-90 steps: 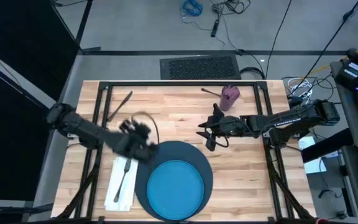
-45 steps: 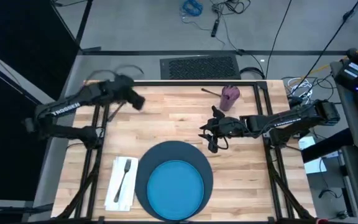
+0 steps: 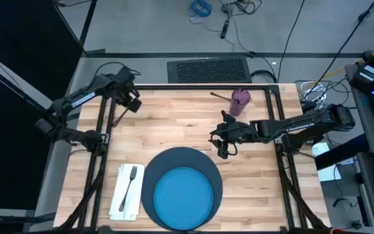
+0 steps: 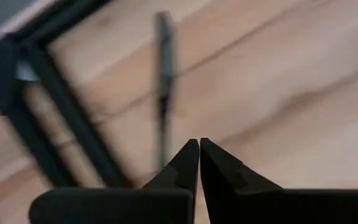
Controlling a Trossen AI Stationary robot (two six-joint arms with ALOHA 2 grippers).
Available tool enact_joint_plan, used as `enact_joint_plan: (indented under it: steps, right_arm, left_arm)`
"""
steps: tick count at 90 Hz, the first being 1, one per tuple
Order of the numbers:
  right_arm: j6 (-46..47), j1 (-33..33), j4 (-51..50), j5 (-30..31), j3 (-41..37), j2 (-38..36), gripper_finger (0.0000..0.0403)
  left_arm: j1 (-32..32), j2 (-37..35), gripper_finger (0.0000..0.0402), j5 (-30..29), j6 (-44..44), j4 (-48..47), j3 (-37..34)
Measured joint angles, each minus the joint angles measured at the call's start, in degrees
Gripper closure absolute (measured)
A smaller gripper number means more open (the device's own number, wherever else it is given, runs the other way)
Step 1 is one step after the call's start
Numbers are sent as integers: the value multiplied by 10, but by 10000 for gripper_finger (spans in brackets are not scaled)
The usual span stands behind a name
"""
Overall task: Set table place
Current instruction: Put the knife to the right side of the blue table mat
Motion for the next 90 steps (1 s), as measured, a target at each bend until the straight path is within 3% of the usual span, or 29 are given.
enact_joint_plan:
  steps: [7, 25, 37, 47, 57, 76, 90]
  right_arm:
    - [6, 0, 2, -1, 0, 0, 259]
    - [8, 0, -3, -2, 0, 2, 259]
    - [1, 0, -2, -2, 0, 8, 259]
    - [0, 0, -4, -2, 0, 13, 259]
    - [0, 0, -4, -2, 0, 16, 259]
    - [0, 0, -1, -2, 0, 16, 259]
    - [0, 0, 0, -2, 0, 16, 259]
  left_arm:
    - [13, 28, 401, -4, 5, 7, 0]
    - [19, 83, 395, 55, 23, -15, -3]
    - [14, 97, 365, 126, 23, -10, -15]
    - [4, 103, 330, 145, 20, 4, -23]
    - [-3, 103, 295, 124, 20, 14, -27]
    - [-6, 103, 251, 24, 18, 28, -27]
    - [-6, 103, 242, 17, 7, 42, -27]
